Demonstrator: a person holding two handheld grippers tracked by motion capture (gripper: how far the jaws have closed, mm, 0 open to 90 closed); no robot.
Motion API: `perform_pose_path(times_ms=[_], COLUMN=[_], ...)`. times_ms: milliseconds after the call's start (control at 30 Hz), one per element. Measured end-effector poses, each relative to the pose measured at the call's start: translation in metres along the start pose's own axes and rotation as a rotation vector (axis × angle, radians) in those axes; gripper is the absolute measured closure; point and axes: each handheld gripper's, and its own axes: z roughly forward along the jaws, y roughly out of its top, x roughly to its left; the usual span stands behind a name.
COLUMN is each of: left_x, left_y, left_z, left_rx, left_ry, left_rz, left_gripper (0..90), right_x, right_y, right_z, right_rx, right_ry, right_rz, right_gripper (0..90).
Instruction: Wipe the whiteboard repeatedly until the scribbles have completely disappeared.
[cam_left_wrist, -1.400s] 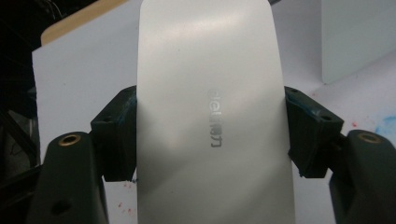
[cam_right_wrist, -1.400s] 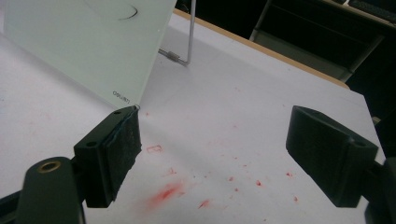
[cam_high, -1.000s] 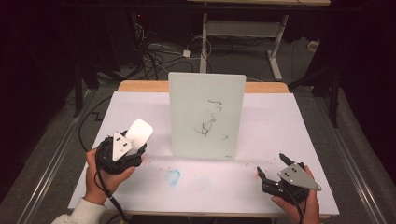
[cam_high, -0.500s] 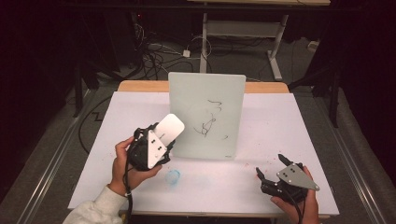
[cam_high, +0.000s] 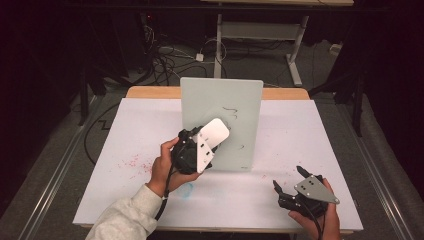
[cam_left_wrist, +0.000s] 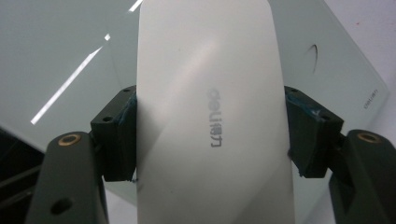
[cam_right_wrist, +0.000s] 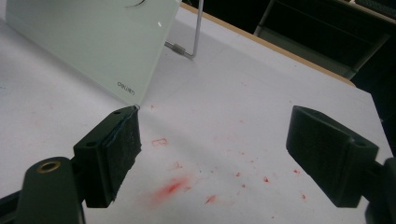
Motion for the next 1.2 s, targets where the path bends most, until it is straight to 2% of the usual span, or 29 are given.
perform_pose_path(times_ms=[67,133,200,233,333,367,533,567,667,767,867,933,1033,1133,1167,1200], left_x=[-0.001,-0.006,-0.008,-0.012,-0.016,-0.018,-0.023,-0.028,-0.035,-0.045,-0.050,-0.049,-0.046,-0.038,-0.035,-0.032], left_y=[0.002,0.006,0.007,0.008,0.008,0.007,0.001,-0.002,-0.009,-0.016,-0.020,-0.020,-0.018,-0.014,-0.013,-0.012], left_z=[0.003,0.010,0.011,0.016,0.023,0.025,0.031,0.033,0.036,0.037,0.038,0.037,0.037,0.036,0.035,0.035], left_rx=[-0.007,-0.008,-0.012,-0.009,-0.010,-0.009,-0.008,0.003,0.013,0.026,0.038,0.034,0.032,0.026,0.025,0.020], left_ry=[0.005,0.036,0.044,0.054,0.045,0.040,0.020,0.019,0.001,0.013,0.019,0.020,0.066,0.080,0.090,0.098], left_rz=[-0.001,0.008,0.016,0.044,0.059,0.045,0.052,0.070,0.085,0.144,0.180,0.188,0.215,0.201,0.200,0.190], left_gripper=[29.1,29.1,29.1,29.1,29.1,29.1,29.1,29.1,29.1,29.2,29.2,29.2,29.2,29.2,29.2,29.2], right_x=[0.000,0.000,0.000,0.000,0.000,0.000,0.000,0.000,0.001,0.001,0.002,0.002,0.003,0.002,0.002,0.003], right_y=[-0.001,-0.001,-0.001,-0.001,-0.002,-0.002,-0.002,-0.002,-0.002,-0.002,-0.002,-0.002,-0.002,-0.002,-0.002,-0.002], right_z=[0.000,0.001,0.001,0.001,0.002,0.002,0.001,0.001,0.001,0.002,0.002,0.002,0.002,0.002,0.002,0.003], right_rx=[0.002,0.003,0.002,0.006,0.012,0.012,0.011,0.010,0.011,0.010,0.014,0.018,0.017,0.019,0.019,0.022], right_ry=[0.006,0.007,0.008,0.006,0.005,0.004,0.003,0.006,0.008,0.007,0.007,0.012,0.012,0.014,0.012,0.014], right_rz=[-0.003,-0.009,-0.008,-0.007,-0.015,-0.014,-0.009,-0.024,-0.021,-0.017,-0.025,-0.025,-0.029,-0.023,-0.038,-0.025], right_gripper=[18.1,18.1,18.1,18.0,18.1,18.1,18.1,18.1,18.1,18.1,18.1,18.1,18.1,18.1,18.1,18.0])
